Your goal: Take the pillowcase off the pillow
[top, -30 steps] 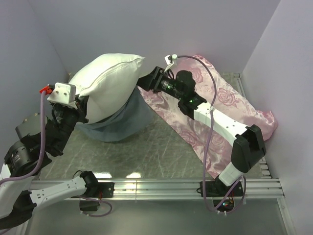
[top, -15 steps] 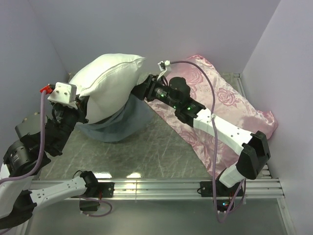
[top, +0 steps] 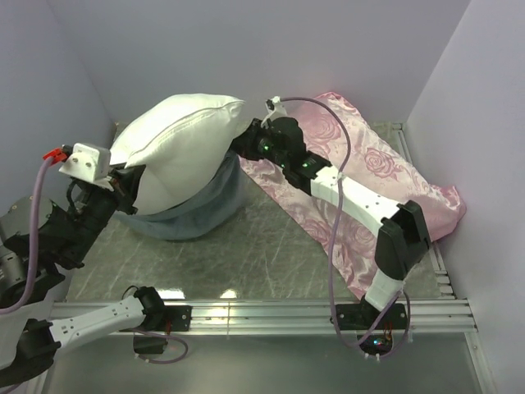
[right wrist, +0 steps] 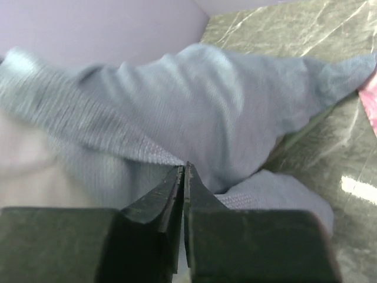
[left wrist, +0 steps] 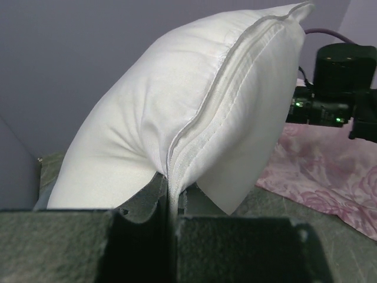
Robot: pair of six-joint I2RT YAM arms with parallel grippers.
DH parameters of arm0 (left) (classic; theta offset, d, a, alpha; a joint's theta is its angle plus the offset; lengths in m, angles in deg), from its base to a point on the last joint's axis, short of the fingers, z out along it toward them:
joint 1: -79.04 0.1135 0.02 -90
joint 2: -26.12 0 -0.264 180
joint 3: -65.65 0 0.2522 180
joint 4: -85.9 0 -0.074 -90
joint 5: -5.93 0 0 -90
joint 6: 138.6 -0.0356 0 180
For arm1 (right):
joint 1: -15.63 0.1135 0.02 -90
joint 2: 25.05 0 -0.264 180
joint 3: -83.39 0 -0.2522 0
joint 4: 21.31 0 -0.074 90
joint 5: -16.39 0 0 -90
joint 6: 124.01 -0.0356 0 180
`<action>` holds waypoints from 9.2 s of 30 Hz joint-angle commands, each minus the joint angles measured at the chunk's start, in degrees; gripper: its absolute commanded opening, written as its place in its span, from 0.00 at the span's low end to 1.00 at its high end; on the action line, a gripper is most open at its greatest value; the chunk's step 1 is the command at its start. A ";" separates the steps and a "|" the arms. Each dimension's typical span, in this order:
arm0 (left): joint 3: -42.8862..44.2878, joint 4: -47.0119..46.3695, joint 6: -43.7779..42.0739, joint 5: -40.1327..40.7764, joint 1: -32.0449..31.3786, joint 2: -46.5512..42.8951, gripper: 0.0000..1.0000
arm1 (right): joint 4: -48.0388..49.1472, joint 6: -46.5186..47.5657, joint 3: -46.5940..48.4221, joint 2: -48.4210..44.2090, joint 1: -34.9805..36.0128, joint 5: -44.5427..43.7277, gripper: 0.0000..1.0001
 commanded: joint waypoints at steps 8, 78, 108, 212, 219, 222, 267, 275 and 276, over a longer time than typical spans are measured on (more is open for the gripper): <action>5.62 -15.00 1.47 -11.81 0.04 -3.92 0.01 | -9.47 -1.81 16.40 15.68 -2.26 -3.82 0.00; -48.26 -62.82 35.15 -17.26 -22.62 22.53 0.01 | 12.06 -23.17 -50.41 -40.65 5.56 -17.01 0.95; -29.00 -24.57 54.29 -19.68 55.01 12.85 0.91 | -18.00 -1.02 -39.50 -46.34 -5.69 -25.19 0.00; -4.41 -13.61 79.26 -8.65 68.77 57.16 0.01 | -36.27 2.84 -25.45 -61.72 -6.04 -17.80 0.00; -1.94 -13.96 76.71 -6.01 70.35 57.95 0.01 | -39.97 3.20 -11.23 -63.39 -6.04 -17.44 0.00; -1.15 -14.04 76.71 -6.27 70.62 59.01 0.01 | -41.64 3.99 -4.72 -62.61 -6.04 -18.76 0.00; 16.16 -18.27 68.71 -5.05 70.71 68.67 0.01 | -56.40 8.38 23.69 -64.01 2.13 -34.30 0.00; 16.26 -20.11 68.28 -5.66 70.53 69.12 0.00 | -55.18 7.41 20.19 -66.12 8.64 -36.78 0.00; 16.17 -20.37 67.92 -5.22 70.44 69.03 0.01 | -54.83 7.50 19.66 -66.38 8.73 -36.78 0.00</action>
